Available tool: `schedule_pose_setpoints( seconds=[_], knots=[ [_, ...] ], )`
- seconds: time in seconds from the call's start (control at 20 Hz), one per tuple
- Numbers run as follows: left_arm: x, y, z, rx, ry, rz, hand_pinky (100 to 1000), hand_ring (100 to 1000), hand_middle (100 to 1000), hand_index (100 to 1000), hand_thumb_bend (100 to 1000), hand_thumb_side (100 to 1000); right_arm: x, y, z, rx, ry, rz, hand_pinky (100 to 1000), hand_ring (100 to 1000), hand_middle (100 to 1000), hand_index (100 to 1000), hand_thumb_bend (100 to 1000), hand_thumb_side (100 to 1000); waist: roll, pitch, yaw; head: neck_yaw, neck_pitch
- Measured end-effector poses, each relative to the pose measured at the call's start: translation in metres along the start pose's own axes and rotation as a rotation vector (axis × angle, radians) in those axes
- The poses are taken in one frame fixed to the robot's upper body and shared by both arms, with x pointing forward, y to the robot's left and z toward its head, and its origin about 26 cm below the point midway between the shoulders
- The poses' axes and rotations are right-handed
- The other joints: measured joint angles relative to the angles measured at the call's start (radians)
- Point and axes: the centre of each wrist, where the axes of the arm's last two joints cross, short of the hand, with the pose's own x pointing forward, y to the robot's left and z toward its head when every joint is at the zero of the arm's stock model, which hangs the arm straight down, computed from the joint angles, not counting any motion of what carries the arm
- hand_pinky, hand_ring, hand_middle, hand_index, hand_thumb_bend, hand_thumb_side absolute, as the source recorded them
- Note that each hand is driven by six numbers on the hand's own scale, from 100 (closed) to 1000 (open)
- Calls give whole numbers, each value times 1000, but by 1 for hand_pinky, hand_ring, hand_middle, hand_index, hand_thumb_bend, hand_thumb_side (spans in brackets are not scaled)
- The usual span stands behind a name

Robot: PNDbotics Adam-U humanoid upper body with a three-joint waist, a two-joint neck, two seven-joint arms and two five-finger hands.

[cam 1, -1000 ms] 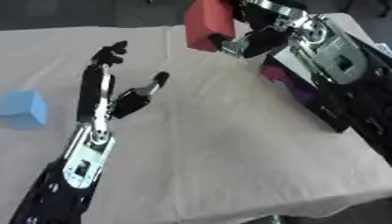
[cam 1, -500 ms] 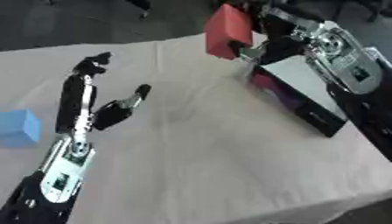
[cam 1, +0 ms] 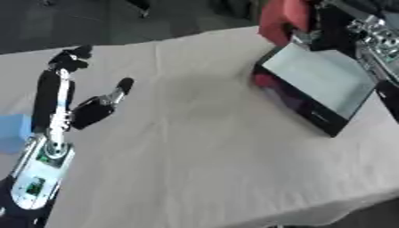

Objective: Pick up the objects with one hand, pass them to the other hand, and then place them into the box on the other side of the table.

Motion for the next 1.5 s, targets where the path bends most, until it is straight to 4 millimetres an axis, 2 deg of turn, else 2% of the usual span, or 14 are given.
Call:
schedule_pose_setpoints(
  seconds=[0.35, 0.7, 0.95, 1.1, 1.15, 1.25, 1.4, 1.5],
  knots=[
    [6, 8, -2, 17, -11, 24, 769, 681, 694, 841, 593, 603, -31, -36, 32, -131, 120, -10, 1000, 1000, 671, 741, 100, 100, 7, 9, 5, -12, 0],
    [10, 10, -3, 30, -15, 44, 769, 681, 694, 840, 594, 602, -60, -53, 59, -214, 208, 3, 1000, 1000, 686, 748, 100, 100, 12, 15, 9, -49, -18],
    [11, 11, -3, 35, -22, 47, 769, 681, 694, 840, 593, 605, -75, -56, 69, -223, 237, 24, 1000, 1000, 809, 842, 100, 100, 15, 18, 17, -66, -27],
    [13, 12, -4, 37, -25, 49, 769, 681, 694, 840, 593, 605, -83, -58, 74, -217, 236, 51, 1000, 1000, 931, 955, 100, 100, 17, 21, 21, -70, -28],
    [13, 12, -4, 38, -26, 50, 769, 681, 694, 840, 593, 604, -85, -59, 75, -216, 237, 63, 1000, 1000, 997, 1000, 100, 135, 17, 21, 22, -71, -28],
    [13, 12, -4, 38, -26, 52, 769, 681, 694, 840, 594, 606, -90, -61, 79, -212, 235, 91, 1000, 1000, 1000, 1000, 100, 162, 17, 21, 24, -73, -28],
    [13, 12, -4, 37, -25, 52, 769, 682, 695, 839, 592, 603, -96, -64, 85, -202, 223, 148, 1000, 1000, 1000, 1000, 100, 100, 17, 21, 26, -73, -28],
    [13, 12, -4, 37, -25, 52, 767, 677, 690, 832, 574, 574, -99, -66, 89, -201, 220, 180, 1000, 1000, 1000, 1000, 100, 100, 17, 21, 26, -72, -27]
  ],
)
